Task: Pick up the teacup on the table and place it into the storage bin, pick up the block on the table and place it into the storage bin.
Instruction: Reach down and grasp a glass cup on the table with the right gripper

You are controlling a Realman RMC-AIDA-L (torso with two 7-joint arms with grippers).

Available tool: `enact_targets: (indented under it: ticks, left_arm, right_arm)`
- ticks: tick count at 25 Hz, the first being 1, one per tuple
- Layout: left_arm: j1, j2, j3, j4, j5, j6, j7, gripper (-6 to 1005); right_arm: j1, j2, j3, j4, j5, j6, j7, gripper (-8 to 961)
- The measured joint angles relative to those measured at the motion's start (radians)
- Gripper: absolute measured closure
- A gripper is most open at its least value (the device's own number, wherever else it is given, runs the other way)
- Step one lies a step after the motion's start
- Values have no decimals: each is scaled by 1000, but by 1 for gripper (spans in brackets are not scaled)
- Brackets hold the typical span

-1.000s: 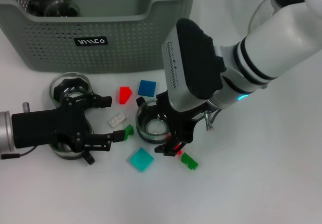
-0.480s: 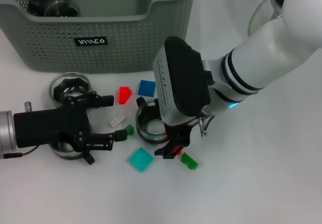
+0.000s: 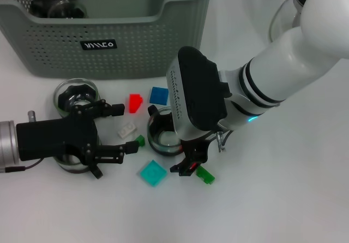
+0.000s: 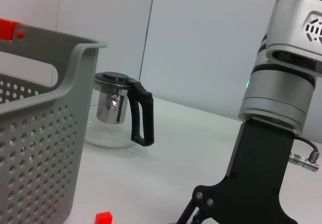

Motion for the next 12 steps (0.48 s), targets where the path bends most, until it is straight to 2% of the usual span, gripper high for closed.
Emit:
enact_targets:
  ticks: [7,12]
  left_arm:
    - [3,0,0,0,0,0,0,66]
    - [4,-1,1,-11,2,-7,1,66]
  right_arm:
    - [1,0,-4,2,-1,3,37,9]
    - [9,-3,-4,3,-2,-17,55,129]
